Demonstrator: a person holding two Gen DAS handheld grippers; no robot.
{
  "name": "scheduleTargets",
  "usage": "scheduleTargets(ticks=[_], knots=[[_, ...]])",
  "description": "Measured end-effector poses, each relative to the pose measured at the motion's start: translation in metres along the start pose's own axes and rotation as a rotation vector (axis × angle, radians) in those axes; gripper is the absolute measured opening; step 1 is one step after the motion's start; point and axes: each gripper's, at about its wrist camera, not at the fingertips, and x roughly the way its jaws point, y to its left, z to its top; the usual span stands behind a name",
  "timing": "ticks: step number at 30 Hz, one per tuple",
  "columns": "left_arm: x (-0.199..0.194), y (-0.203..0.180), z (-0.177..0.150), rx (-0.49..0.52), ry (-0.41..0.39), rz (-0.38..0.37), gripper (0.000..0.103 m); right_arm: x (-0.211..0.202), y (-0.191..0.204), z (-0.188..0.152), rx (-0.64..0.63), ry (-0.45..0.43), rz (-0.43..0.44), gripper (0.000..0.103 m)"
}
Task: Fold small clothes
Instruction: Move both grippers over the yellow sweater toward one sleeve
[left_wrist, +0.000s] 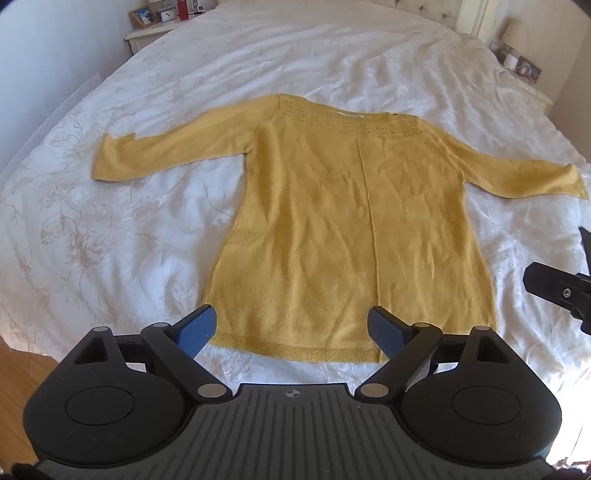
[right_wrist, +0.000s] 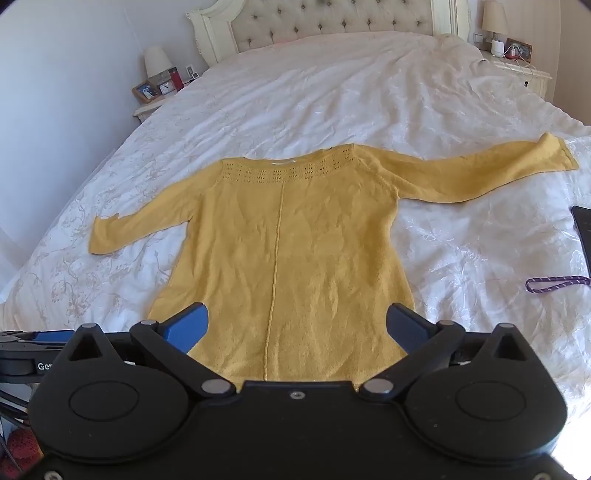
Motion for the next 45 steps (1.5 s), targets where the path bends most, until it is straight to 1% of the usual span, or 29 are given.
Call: scheduleTargets(ticks=[12,16,25,26,27,28,30,34,37,40,45], knots=[[0.006,-0.004,0.011,0.014,-0.002,-0.001,0.089,0.007,-0.002,0.011,0.008,0.003,-0.005,0.102],[0.007,-0.004,0.015,0.014,-0.002,0.007,0.089,0.008,-0.001,0.013,-0.001,-0.005,-0.023,0.102],[0.008,-0.002,0.017,0.012,0.003,0.017,0.089,0.010,0.000,0.012,-0.019,0.019,-0.056,0.102],[0.008,-0.002,0.017,0.013,0.005,0.019,0.089,0.010,-0.001,0.011,-0.002,0.001,-0.030,0.102],[0.009,-0.001,0.017,0.014,0.007,0.018,0.089,0.010,-0.001,0.012,-0.017,0.022,-0.054,0.102],[0.009,-0.001,0.017,0.014,0.009,0.019,0.089,0.010,-0.001,0.012,-0.015,0.023,-0.054,0.102],[0.011,-0.001,0.017,0.016,0.011,0.022,0.089,0.012,-0.002,0.010,0.009,0.015,-0.028,0.102],[0.014,-0.001,0.019,0.015,0.017,0.025,0.089,0.016,-0.004,0.010,0.023,0.024,-0.019,0.102],[0.018,-0.002,0.021,0.019,0.021,0.032,0.089,0.021,-0.006,0.011,0.046,0.061,-0.008,0.102],[0.025,-0.003,0.023,0.013,0.039,0.041,0.089,0.028,-0.009,0.011,0.044,0.064,-0.002,0.102],[0.039,-0.010,0.031,0.006,0.068,0.068,0.089,0.047,-0.020,0.016,0.058,0.125,0.018,0.102]])
